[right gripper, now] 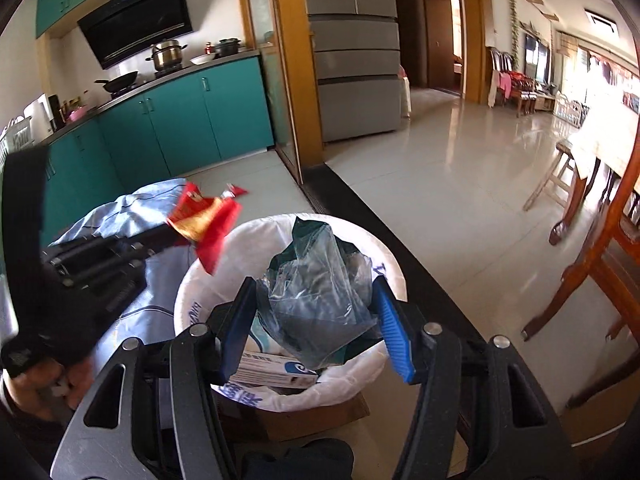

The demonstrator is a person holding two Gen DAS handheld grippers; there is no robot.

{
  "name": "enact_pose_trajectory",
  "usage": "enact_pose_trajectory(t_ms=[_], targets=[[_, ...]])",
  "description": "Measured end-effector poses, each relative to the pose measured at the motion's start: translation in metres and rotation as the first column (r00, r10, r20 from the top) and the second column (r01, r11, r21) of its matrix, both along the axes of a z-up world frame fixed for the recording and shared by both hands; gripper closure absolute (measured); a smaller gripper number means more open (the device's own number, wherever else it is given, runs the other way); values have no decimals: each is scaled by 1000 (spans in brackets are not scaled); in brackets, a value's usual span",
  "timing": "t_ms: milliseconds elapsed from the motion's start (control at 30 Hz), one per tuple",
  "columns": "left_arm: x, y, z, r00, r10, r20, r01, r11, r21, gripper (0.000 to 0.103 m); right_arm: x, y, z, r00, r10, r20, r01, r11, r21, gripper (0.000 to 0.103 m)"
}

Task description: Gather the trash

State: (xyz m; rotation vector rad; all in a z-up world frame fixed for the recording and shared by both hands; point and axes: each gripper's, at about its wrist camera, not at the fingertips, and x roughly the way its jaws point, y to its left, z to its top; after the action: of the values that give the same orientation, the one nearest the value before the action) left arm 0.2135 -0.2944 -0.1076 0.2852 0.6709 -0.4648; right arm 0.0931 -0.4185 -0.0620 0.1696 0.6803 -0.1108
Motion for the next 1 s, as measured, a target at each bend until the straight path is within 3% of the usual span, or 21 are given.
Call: enact_pose_trajectory(t_ms=[67,133,200,333,600,733,833,900,1000], targets=[[2,-1,-11,1000,-10,-23,11,1000,29,90,1,-3,-6,1000,-5,-7,5,1000,8,45],[3,3,-17,999,-7,-33,8,999,47,65,4,-3,-9,1000,-7,-12,7,1000,18,45],[2,5,-17,1000,4,-7,-3,999,52,51,6,0,-12,1000,-2,-16,3,1000,28,45],[-7,18,-5,999,25,33,-26,999,35,33,12,6,-16,1000,12,-22,-11,999,37,45],[-52,62,34,980,82,178,-84,996,0,22,26,17,-14,1000,16,-27,-14,999,48,33],[-86,94,50,957,120,264,-128,992,13,16,17,21,-3,1000,4,-2,-4,998,70,28],[-112,122,65,935,172,310,-181,983,3,10,-5,41,18,998,2,62,-4,1000,29,21],[-134,144,78,917,209,339,-217,976,-17,7,-26,59,34,992,4,126,-3,1000,-7,9],[-158,166,93,899,261,353,-266,963,-34,3,-68,87,59,976,3,219,9,998,-55,3]])
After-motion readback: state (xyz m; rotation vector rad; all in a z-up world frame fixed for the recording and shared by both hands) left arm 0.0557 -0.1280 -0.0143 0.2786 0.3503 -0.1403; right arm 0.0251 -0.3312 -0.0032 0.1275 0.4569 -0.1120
